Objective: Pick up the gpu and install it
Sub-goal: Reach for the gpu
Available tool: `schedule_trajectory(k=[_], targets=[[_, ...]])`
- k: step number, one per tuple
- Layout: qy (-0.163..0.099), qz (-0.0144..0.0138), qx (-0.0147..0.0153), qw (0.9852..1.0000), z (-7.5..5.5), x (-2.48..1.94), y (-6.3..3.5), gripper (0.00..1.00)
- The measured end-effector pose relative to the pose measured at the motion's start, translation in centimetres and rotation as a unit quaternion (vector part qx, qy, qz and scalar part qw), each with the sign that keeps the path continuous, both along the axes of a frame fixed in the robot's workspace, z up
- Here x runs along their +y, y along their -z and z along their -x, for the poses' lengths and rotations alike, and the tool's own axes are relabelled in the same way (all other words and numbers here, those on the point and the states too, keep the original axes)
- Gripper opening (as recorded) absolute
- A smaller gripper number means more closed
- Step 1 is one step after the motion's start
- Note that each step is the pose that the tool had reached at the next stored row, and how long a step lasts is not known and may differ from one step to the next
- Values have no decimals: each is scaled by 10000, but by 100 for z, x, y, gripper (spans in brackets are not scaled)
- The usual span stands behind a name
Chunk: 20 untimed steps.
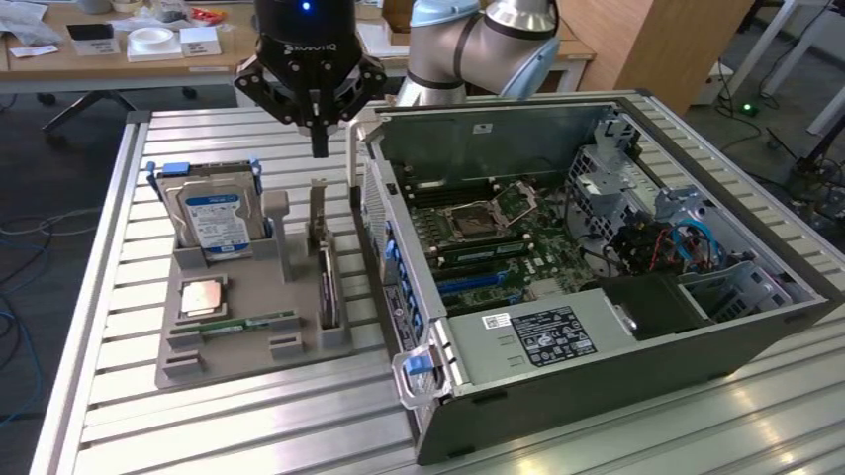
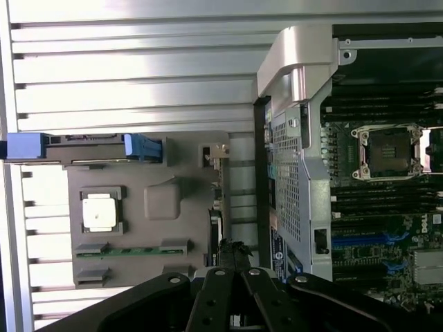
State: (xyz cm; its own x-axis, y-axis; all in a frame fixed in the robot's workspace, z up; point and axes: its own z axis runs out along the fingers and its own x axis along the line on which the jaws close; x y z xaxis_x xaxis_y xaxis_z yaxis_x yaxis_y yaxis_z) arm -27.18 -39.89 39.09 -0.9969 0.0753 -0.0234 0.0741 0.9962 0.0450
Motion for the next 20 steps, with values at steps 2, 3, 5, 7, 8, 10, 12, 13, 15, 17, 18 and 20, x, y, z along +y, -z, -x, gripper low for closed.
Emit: schedule_trajectory(k=[2, 3, 5, 7, 8, 10, 12, 13, 15, 17, 18, 20], targets=[[1, -1, 0, 10000, 23, 0, 1, 11], [0, 0, 0, 10000, 23, 0, 1, 11], [0, 0, 0, 10000, 22, 0, 1, 11], [0, 0, 0, 10000, 23, 0, 1, 11], [0, 0, 0, 10000, 23, 0, 1, 11], [0, 0, 0, 10000, 23, 0, 1, 11], [0, 0, 0, 10000, 23, 0, 1, 11], [0, 1, 1, 10000, 23, 0, 1, 11], [0, -1, 0, 10000, 24, -3, 3, 11], [0, 0, 0, 10000, 26, -18, 2, 11], [0, 0, 1, 10000, 27, -28, 2, 11], [0, 0, 0, 10000, 32, -55, 3, 11]])
